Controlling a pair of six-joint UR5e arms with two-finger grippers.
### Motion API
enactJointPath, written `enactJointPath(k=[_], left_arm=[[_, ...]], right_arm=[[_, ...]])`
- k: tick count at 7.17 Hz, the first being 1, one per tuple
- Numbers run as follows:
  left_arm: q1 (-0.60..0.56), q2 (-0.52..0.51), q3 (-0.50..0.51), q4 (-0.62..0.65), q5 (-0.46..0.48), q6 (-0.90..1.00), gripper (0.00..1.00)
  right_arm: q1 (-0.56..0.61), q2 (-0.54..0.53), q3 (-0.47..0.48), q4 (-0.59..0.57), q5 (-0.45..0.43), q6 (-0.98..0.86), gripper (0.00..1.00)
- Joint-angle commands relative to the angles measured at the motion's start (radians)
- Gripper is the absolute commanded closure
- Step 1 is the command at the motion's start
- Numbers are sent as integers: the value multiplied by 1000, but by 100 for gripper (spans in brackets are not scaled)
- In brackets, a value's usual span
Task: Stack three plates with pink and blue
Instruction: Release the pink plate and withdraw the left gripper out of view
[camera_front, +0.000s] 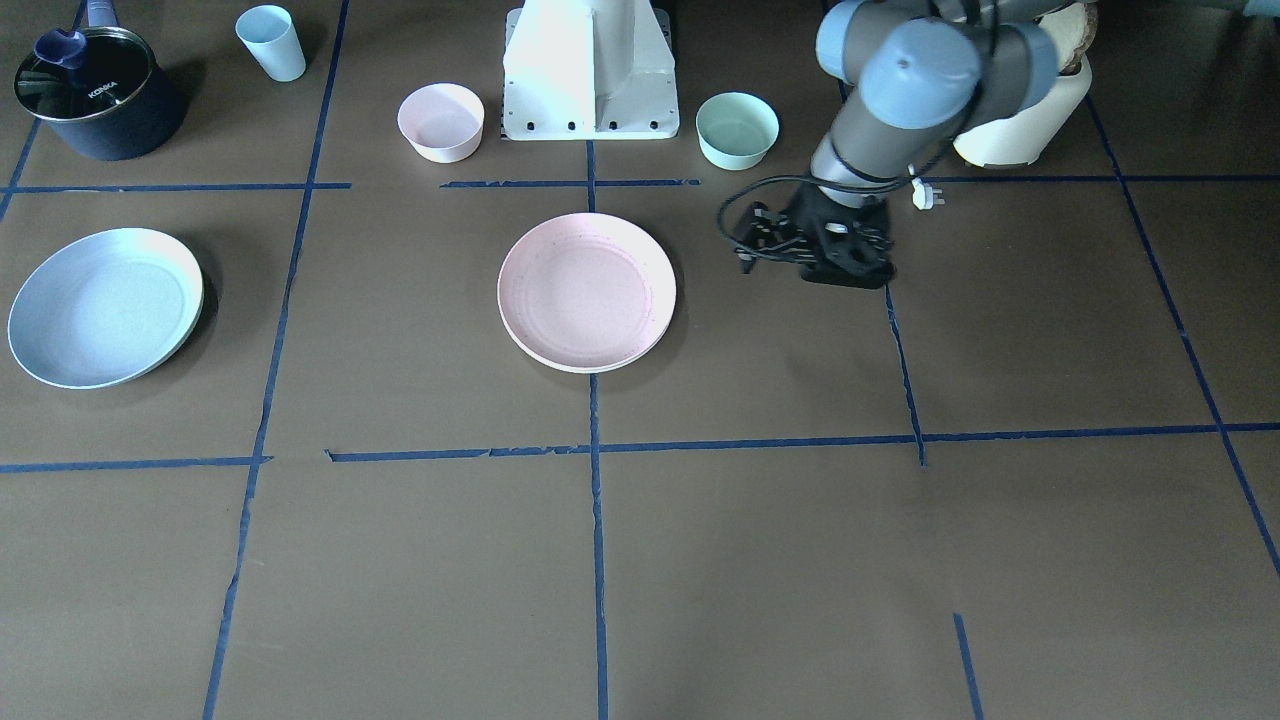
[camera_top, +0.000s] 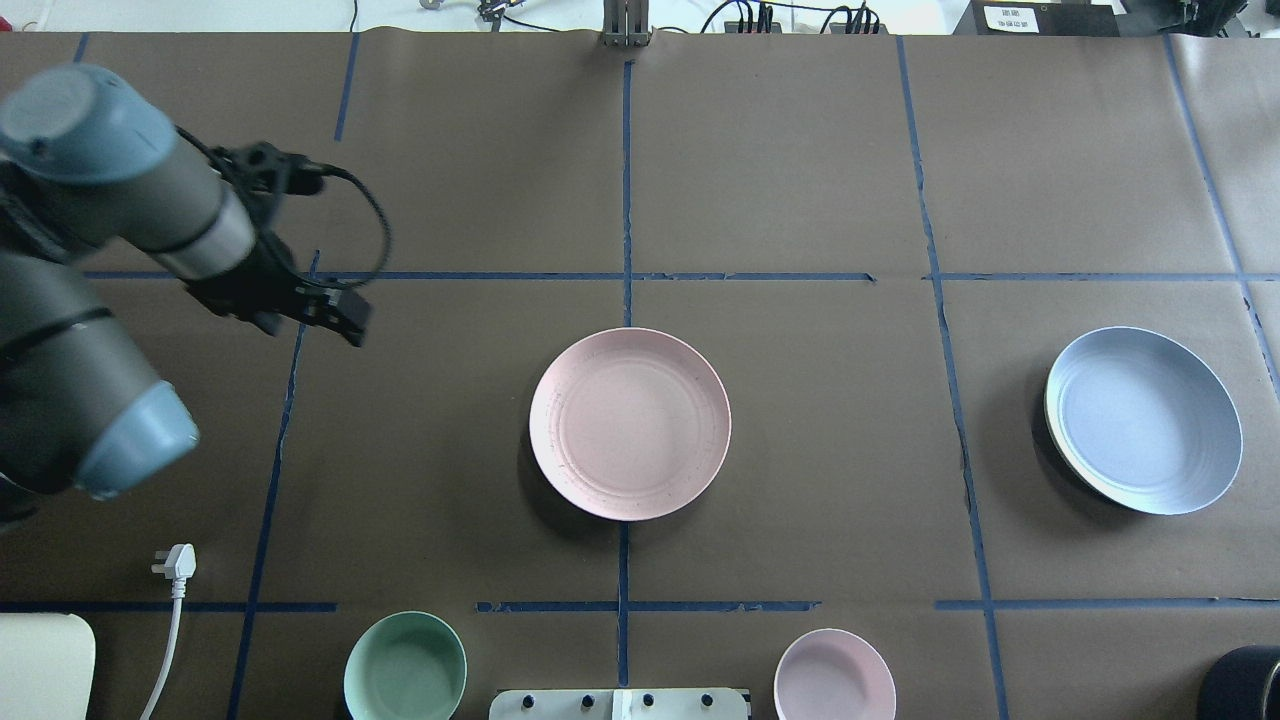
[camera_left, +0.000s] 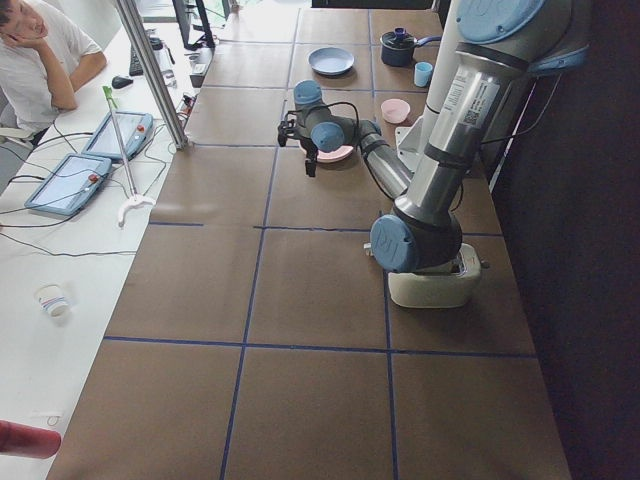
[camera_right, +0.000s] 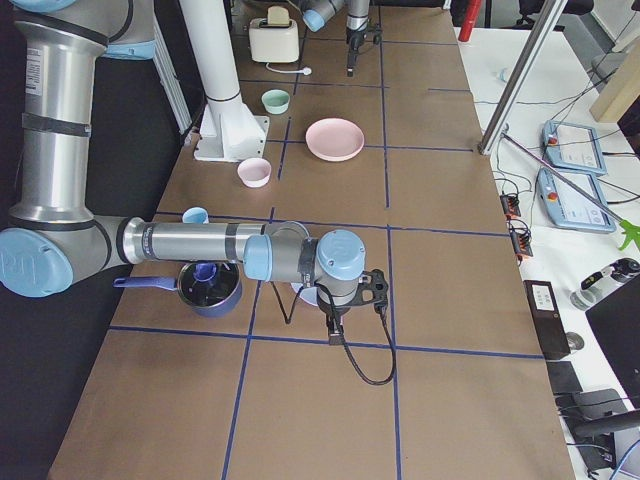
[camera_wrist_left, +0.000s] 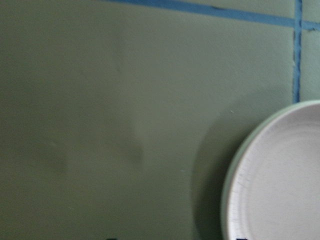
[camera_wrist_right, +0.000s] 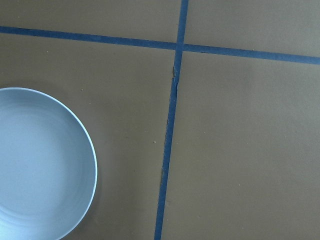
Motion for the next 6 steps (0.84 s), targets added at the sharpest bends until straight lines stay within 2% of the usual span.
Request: enactJointPath(k=[1,2,3,4,5,6], left_arm=[[-285,194,-18,104,-69,505,0],[-414,302,38,105,-113,714,0],[-527,363,78,106,-170,842,0],[-639,439,100,105,-180,918,0],[-683,490,83,105,-181,937,0],[-685,498,100,94,-183,937,0]], right_arm=[[-1,18,-3,-1,16,12,0],[-1,17,-1,0,19,39,0],[-5,17,0,2,19,64,0],[-8,17,0,2,17,93,0],[-46,17,0,3,39,148,0],[-120,2,-18,126,51,269,0]])
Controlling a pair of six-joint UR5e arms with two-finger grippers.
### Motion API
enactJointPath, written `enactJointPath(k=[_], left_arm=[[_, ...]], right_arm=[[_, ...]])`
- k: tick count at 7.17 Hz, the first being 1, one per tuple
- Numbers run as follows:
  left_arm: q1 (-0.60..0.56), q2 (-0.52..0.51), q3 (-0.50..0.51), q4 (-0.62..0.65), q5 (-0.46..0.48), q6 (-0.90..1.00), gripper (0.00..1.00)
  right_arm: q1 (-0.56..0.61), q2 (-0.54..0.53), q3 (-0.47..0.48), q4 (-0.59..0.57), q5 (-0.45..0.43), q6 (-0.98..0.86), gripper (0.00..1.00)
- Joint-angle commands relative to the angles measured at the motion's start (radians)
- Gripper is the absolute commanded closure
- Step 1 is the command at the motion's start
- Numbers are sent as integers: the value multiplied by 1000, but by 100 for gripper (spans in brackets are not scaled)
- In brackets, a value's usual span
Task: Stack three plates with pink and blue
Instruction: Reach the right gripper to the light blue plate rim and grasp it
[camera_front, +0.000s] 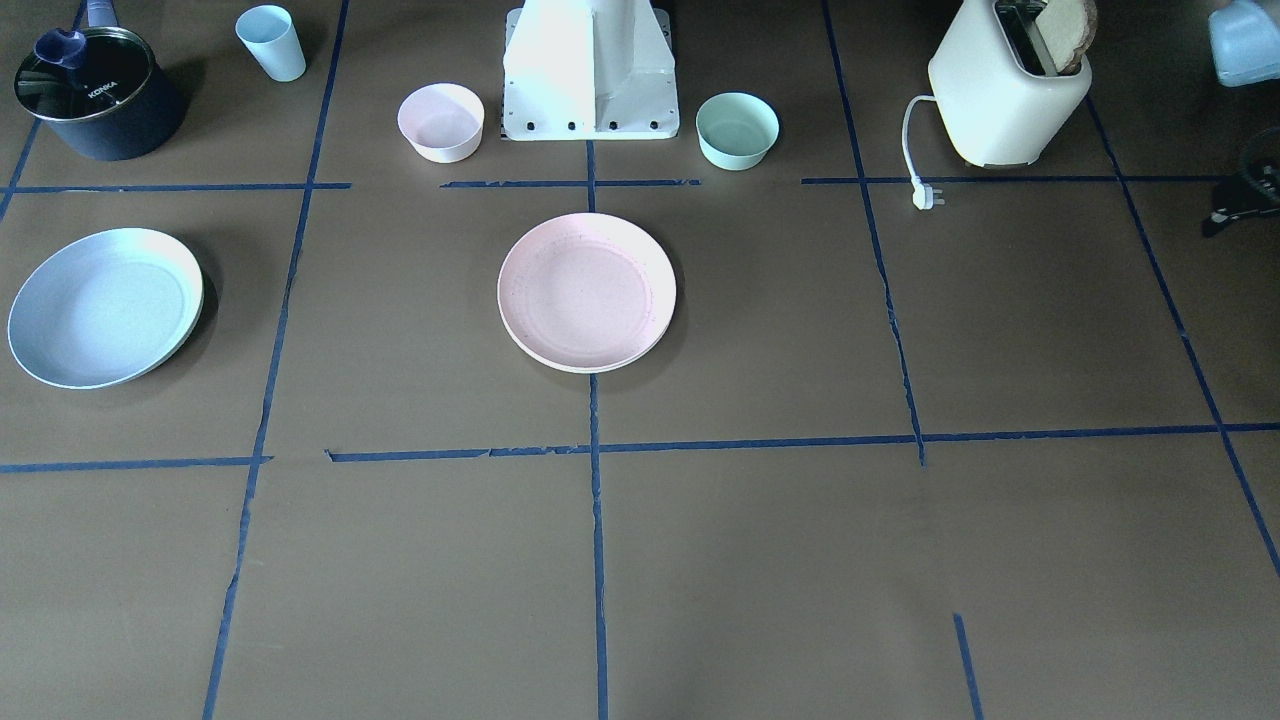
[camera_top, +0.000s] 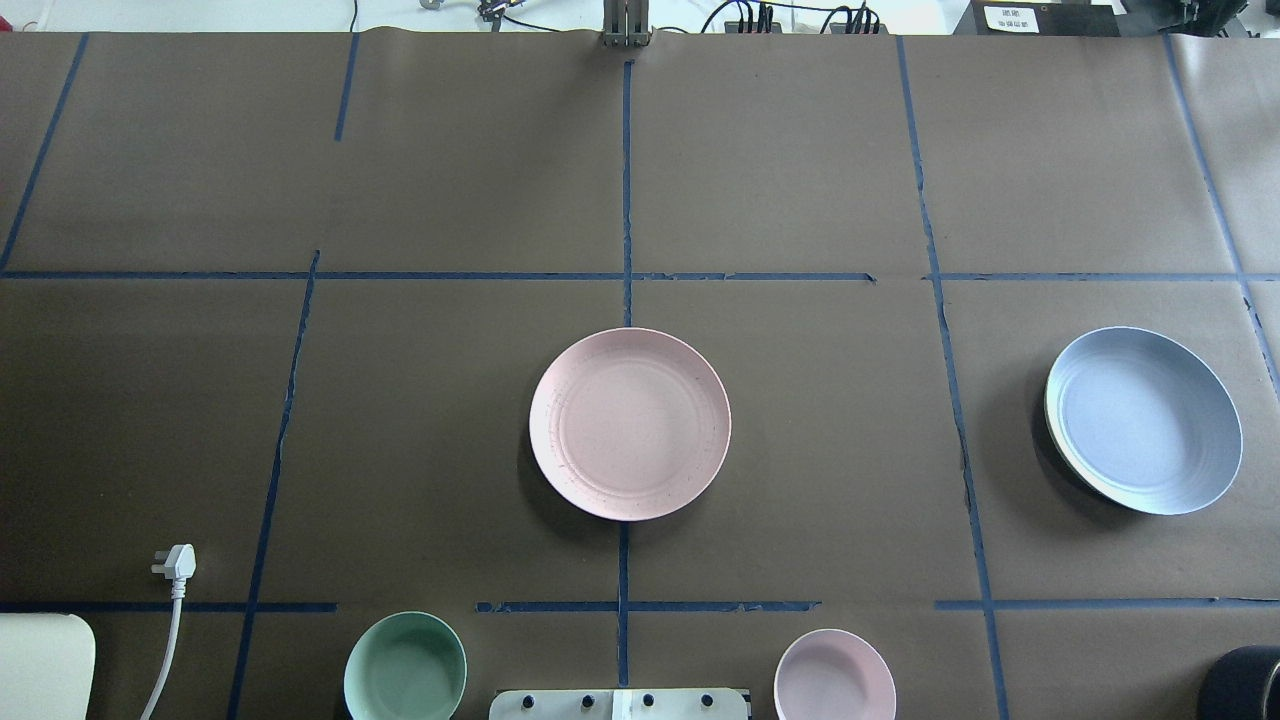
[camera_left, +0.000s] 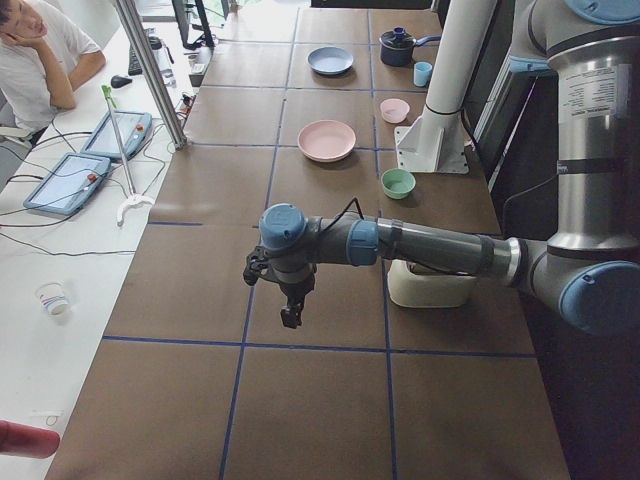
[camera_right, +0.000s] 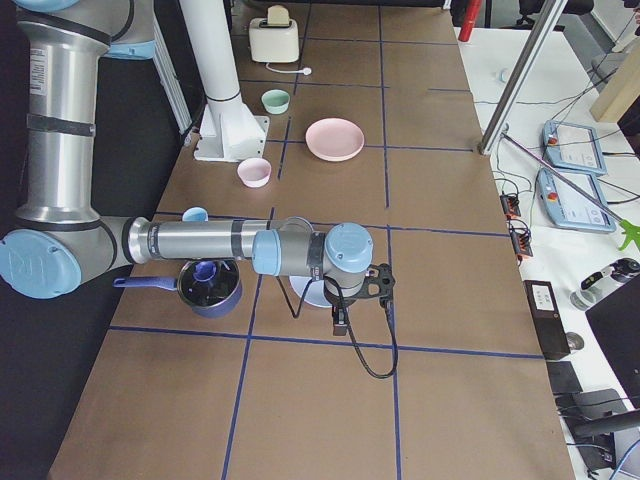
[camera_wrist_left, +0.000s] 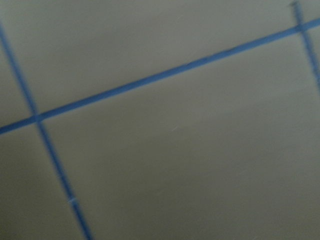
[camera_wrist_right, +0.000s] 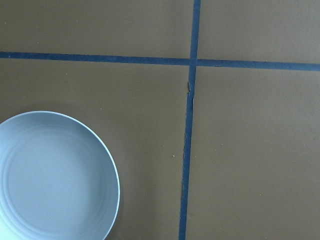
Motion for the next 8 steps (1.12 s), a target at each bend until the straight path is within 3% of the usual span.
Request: enactJointPath(k=[1,3,4,6,7,8], left_arm=[[-35,37,17,-13,-6,25,0],[-35,37,17,-13,-7,25,0],[-35,37,15,-14,-7,25,0],[-35,37,14,-14,-7,25,0],[-35,37,12,-14,-7,25,0],[-35,37,12,-14,-7,25,0]], right_arm=[[-132,-59,-72,345,13,276,0],[-259,-64,-242,795,-25,623,0],[-334,-64,-304,943,-67,723,0],[-395,-64,-327,985,-86,764,2],[-415,-64,-329,983,-100,764,11],[-419,-59,-329,985,-99,764,55]])
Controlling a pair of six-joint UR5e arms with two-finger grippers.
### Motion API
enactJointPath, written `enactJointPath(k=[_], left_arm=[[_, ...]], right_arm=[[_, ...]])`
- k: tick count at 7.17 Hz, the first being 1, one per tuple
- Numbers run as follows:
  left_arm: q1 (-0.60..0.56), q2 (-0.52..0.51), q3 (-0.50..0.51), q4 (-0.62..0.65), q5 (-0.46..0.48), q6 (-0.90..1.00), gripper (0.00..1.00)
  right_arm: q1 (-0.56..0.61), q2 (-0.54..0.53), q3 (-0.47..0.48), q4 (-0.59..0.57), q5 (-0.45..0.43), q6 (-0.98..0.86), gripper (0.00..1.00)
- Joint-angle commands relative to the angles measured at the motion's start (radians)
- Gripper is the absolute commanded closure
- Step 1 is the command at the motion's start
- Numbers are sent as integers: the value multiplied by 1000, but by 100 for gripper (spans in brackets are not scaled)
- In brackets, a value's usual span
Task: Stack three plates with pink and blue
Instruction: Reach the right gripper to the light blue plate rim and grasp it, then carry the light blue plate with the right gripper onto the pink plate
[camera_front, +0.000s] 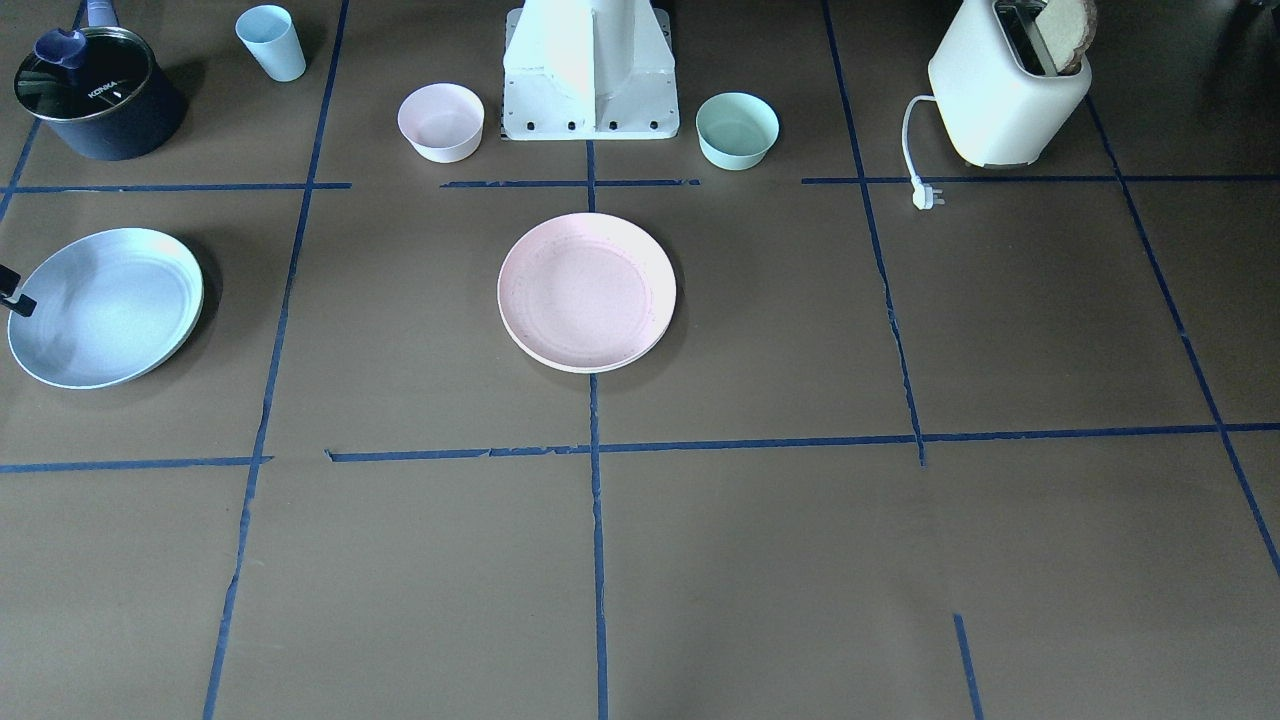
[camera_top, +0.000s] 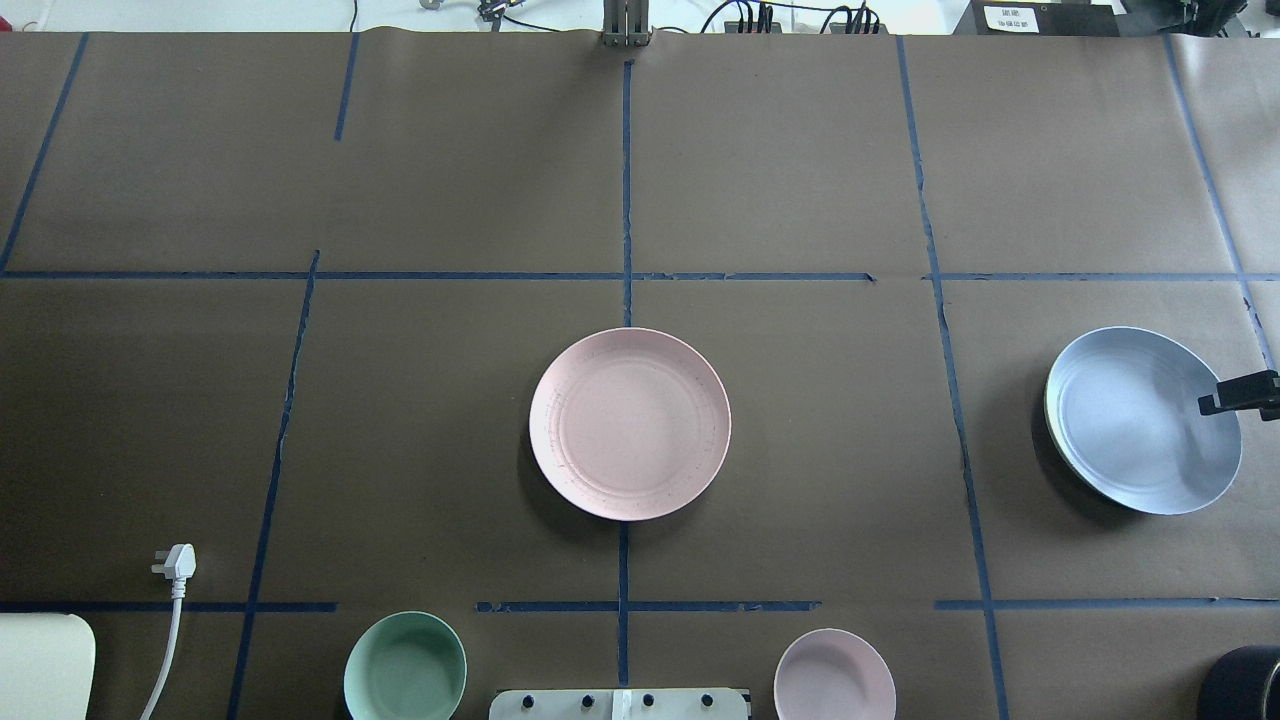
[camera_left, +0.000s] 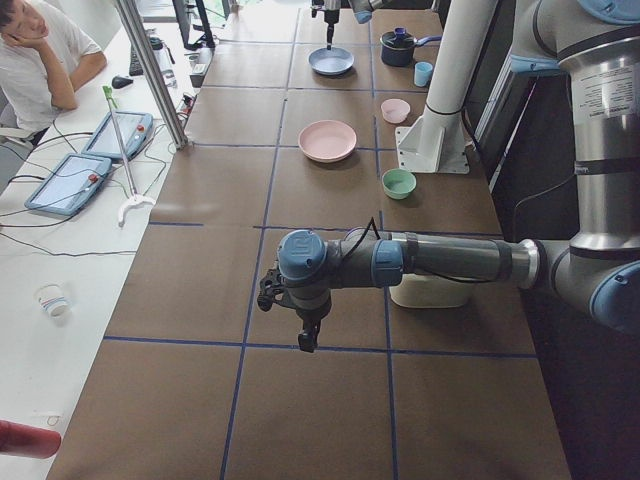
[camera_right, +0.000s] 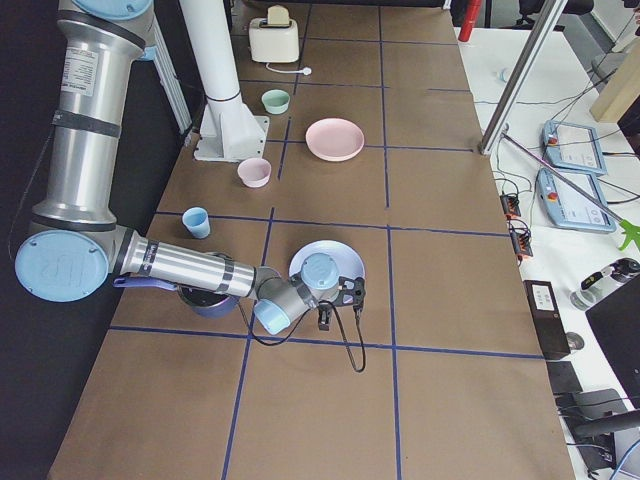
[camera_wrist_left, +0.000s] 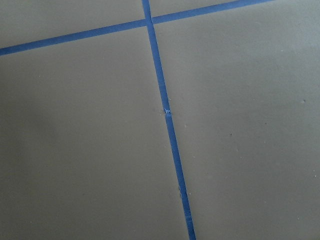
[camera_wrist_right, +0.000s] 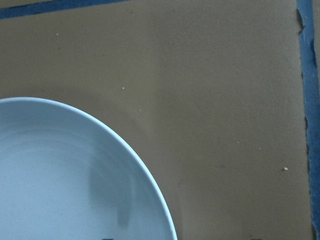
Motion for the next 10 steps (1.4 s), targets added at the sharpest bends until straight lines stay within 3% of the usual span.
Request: enactJointPath(k=[1,2,5,7,8,10], left_arm=[[0,0,-1,0,0,0,0],[0,0,1,0,0,0,0],[0,2,2,0,2,2,0],[0,2,4,0,2,0,0],[0,2,4,0,0,-2,0],[0,2,2,0,0,-2,0]], right_arm=[[-18,4,-4,7,-3,4,84],[-18,2,-1,10,5,4,100],[-15,4,34,10,47,28,100],[-16,29,179,-5,119,233,100],[-28,121,205,-10,118,400,100],[-167,285,208,-13,63,620,100]])
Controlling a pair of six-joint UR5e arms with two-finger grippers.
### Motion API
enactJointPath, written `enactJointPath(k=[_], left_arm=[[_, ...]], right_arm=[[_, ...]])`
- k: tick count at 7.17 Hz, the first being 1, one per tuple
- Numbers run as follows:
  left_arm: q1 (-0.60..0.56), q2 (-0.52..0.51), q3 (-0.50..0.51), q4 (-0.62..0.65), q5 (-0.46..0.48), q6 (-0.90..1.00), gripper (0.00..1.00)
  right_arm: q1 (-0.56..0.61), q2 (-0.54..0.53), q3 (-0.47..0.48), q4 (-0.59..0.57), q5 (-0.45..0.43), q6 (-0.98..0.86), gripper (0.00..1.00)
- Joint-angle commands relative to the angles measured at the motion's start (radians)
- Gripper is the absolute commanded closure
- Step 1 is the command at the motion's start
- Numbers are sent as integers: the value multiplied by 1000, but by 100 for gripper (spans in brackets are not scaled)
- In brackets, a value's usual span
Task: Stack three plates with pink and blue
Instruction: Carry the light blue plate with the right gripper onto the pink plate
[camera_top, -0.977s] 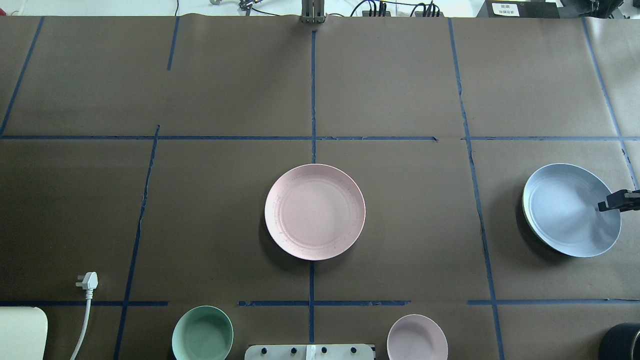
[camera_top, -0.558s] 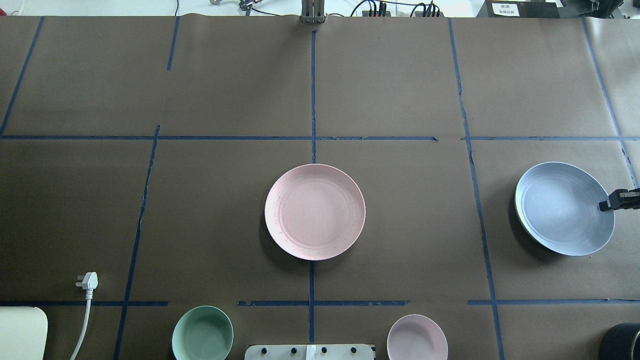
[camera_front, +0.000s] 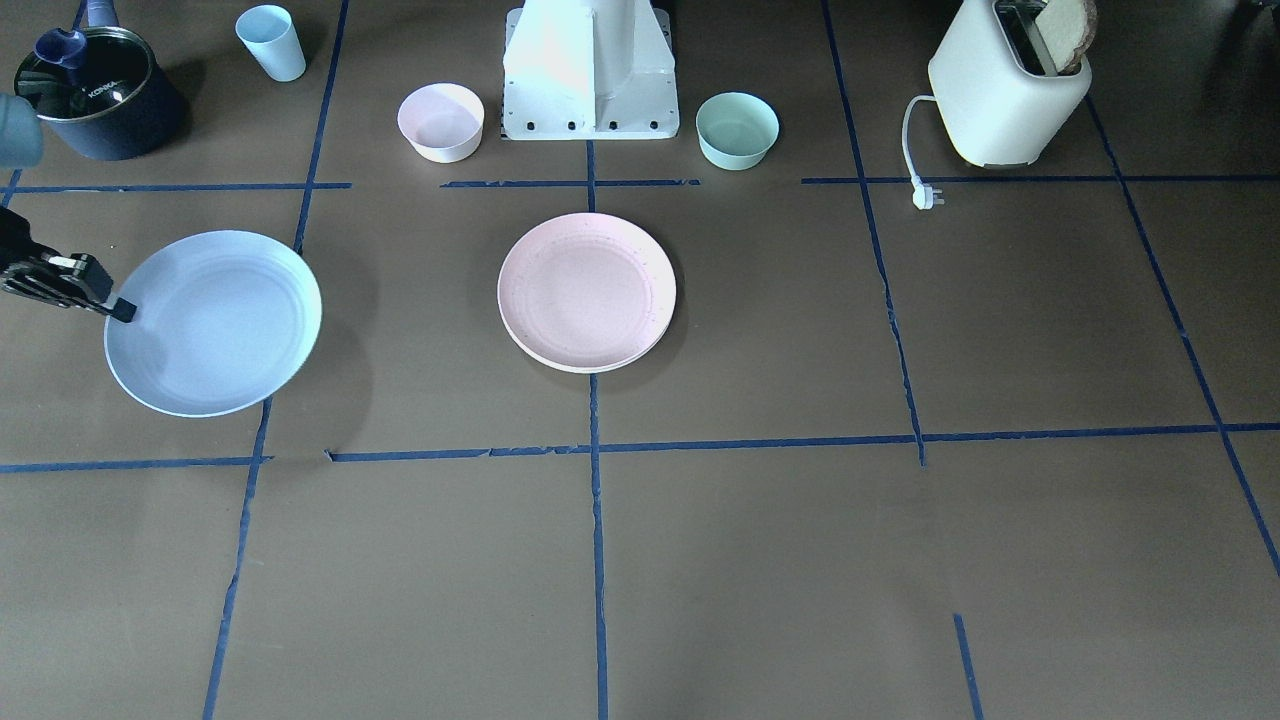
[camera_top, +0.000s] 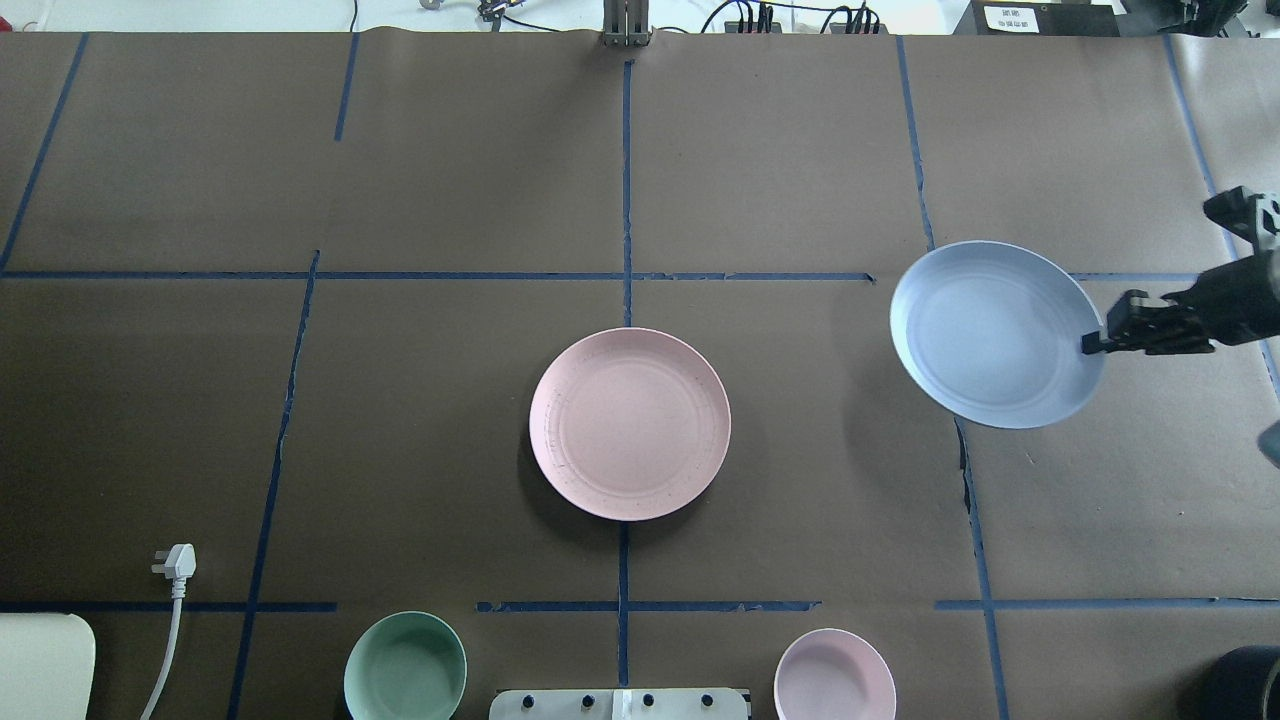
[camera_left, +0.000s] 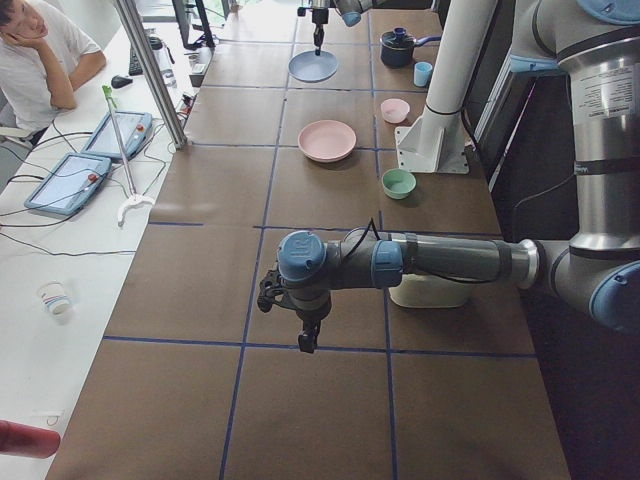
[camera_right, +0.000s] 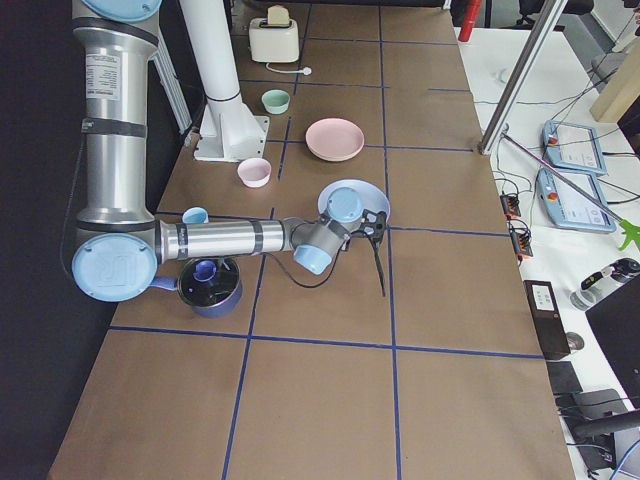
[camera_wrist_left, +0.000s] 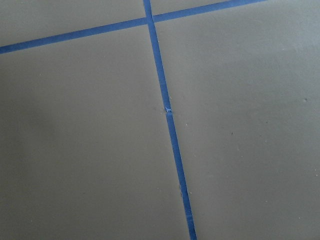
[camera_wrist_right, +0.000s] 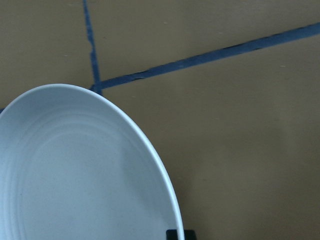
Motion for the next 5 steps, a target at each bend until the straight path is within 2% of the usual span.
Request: enactJointPath(k=[1,2,3,4,5], left_arm=[[0,-1,1,0,0,-2,0],[0,-1,1,0,0,-5,0],[0,-3,1,2,0,-8,0],[0,-4,1,2,0,-8,0],[0,-3,2,2,0,-8,0]], right_arm=[[-148,162,24,-11,-86,251,100],[-234,217,105,-142,-184,311,100],[-311,286,188,-330,-294,316,100],[-422,334,207,-414,-415,339,100],[-501,362,198,-422,-500,367,100]])
